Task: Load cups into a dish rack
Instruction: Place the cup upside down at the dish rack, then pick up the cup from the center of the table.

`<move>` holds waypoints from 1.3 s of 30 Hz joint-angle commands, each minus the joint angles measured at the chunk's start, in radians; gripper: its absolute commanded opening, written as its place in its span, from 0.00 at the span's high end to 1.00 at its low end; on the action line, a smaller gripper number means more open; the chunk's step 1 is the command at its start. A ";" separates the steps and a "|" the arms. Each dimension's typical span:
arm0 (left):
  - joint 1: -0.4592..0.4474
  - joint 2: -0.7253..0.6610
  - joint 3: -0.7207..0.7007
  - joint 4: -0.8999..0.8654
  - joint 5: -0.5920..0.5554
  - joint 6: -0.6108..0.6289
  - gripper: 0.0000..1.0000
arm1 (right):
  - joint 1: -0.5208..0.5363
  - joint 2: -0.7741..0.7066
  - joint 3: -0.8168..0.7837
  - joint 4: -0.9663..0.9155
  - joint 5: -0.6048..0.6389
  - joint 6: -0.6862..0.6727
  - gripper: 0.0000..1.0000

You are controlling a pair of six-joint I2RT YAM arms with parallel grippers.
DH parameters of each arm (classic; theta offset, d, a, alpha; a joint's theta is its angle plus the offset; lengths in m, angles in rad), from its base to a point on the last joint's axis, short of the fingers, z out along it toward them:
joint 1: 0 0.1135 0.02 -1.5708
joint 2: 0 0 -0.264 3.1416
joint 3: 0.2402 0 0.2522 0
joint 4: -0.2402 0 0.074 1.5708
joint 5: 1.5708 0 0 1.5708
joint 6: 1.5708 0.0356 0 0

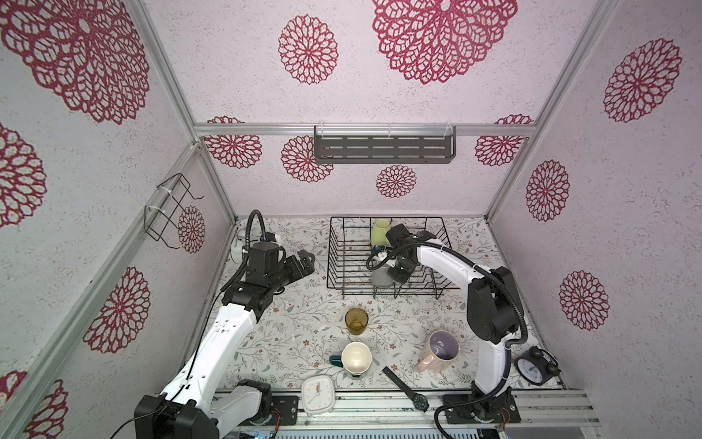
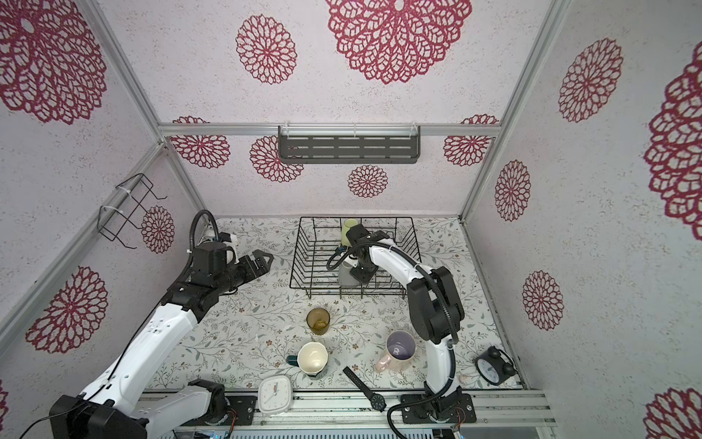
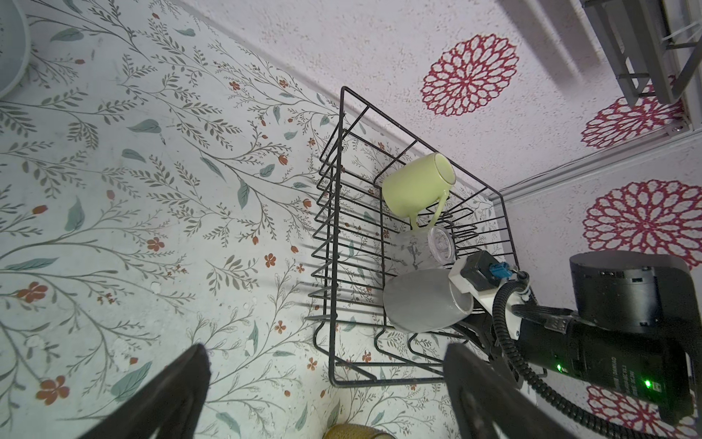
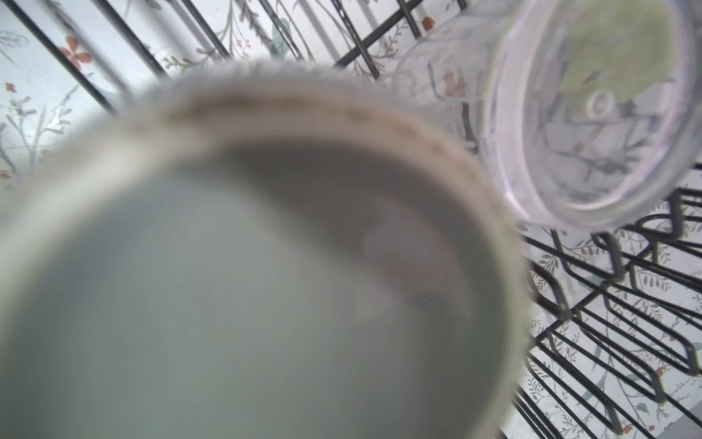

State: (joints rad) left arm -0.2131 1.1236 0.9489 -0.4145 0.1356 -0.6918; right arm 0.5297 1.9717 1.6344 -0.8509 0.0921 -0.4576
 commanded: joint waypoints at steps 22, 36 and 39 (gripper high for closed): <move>0.009 -0.037 0.005 -0.012 -0.008 0.011 0.00 | -0.006 -0.117 0.024 -0.011 -0.027 0.035 0.66; 0.009 -0.103 0.017 -0.111 -0.041 0.086 0.01 | -0.003 -0.425 -0.163 0.152 -0.076 0.268 0.53; 0.009 -0.111 0.019 -0.133 -0.027 0.111 0.02 | -0.005 -0.529 -0.246 0.229 0.022 0.412 0.47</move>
State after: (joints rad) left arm -0.2131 1.0290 0.9493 -0.5114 0.1139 -0.6304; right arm 0.5293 1.5375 1.4296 -0.7181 0.0402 -0.2211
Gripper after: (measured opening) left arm 0.982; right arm 0.509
